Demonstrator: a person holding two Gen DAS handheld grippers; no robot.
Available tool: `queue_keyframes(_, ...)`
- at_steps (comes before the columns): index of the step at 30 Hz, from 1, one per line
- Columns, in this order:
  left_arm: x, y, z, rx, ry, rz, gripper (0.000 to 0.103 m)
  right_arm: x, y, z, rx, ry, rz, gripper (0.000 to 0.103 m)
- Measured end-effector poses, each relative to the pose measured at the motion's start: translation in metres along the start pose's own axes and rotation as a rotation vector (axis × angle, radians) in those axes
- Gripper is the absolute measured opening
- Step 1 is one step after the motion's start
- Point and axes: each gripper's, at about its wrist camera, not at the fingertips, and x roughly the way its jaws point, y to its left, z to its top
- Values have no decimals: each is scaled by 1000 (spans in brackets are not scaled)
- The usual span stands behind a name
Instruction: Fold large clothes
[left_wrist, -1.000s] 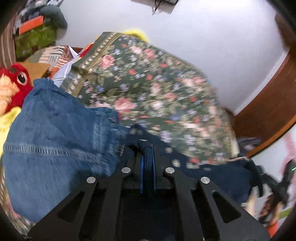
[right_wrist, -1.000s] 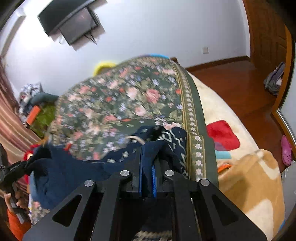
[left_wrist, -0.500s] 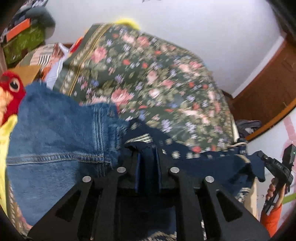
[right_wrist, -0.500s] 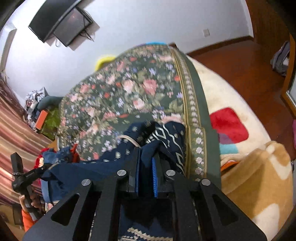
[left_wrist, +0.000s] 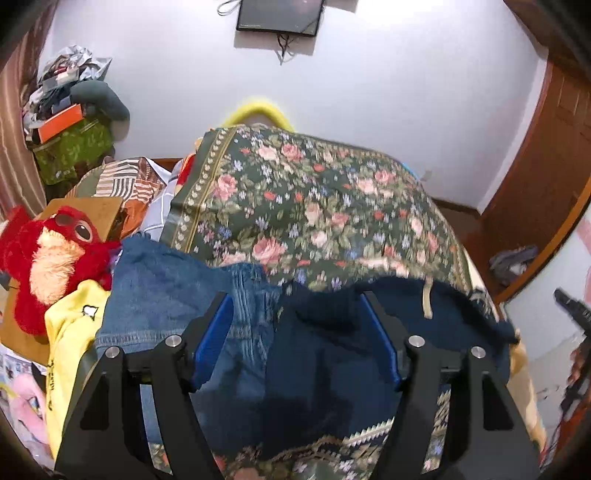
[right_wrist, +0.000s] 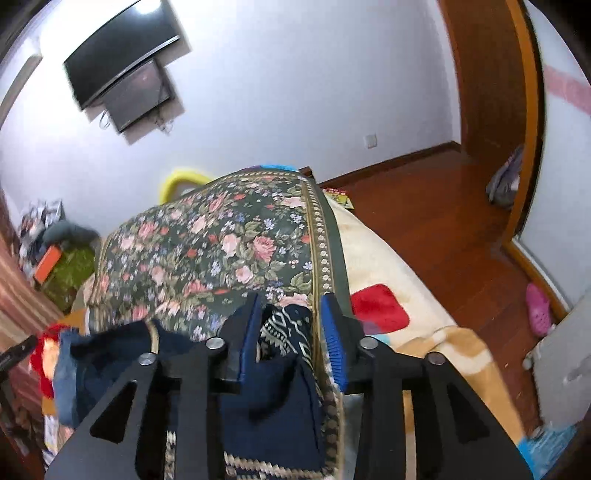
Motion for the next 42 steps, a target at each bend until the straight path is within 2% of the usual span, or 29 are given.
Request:
queue_keyframes(5, 19, -14, -31, 50, 101, -33, 69, 0, 22, -31, -131, 93, 65, 42)
queue_keyframes(8, 39, -29, -46, 97, 153, -27, 69, 14, 38, -56, -225, 156, 77, 42)
queue_keyframes(12, 63, -43, -58, 125, 213, -58, 69, 54, 55, -90, -294, 289, 108, 42)
queue_keyframes(16, 94, -58, -65, 183, 245, -39, 69, 93, 65, -110, -328, 378, 104, 42)
queue_keyframes(20, 125, -72, -64, 289, 228, 23, 75, 122, 73, -101, -306, 374, 109, 42)
queue_keyframes(22, 131, -77, -58, 316, 196, 37, 82, 134, 79, -88, -308, 353, 102, 42)
queue_keyframes(24, 139, -80, -47, 328, 172, 53, 83, 143, 83, -73, -289, 318, 93, 42)
queue_keyframes(26, 144, -79, -36, 314, 134, 83, 83, 148, 81, -56, -243, 255, 69, 42)
queue_keyframes(28, 148, -75, -27, 285, 101, 134, 83, 151, 76, -40, -185, 180, -28, 42)
queue_keyframes(30, 150, -67, -19, 233, 68, 232, 83, 152, 69, -30, -123, 155, -82, 42)
queue_keyframes(33, 143, -57, -14, 176, 37, 307, 82, 137, 67, -31, -96, 152, -42, 42)
queue_keyframes(36, 123, -47, -17, 120, 42, 274, 82, 114, 77, -42, -147, 183, 16, 42)
queue_keyframes(38, 95, -43, -22, 77, 10, 208, 82, 100, 85, -49, -185, 187, 52, 42)
queue_keyframes(42, 46, -47, -31, 95, -43, 171, 82, 59, 108, -65, -265, 163, 80, 42)
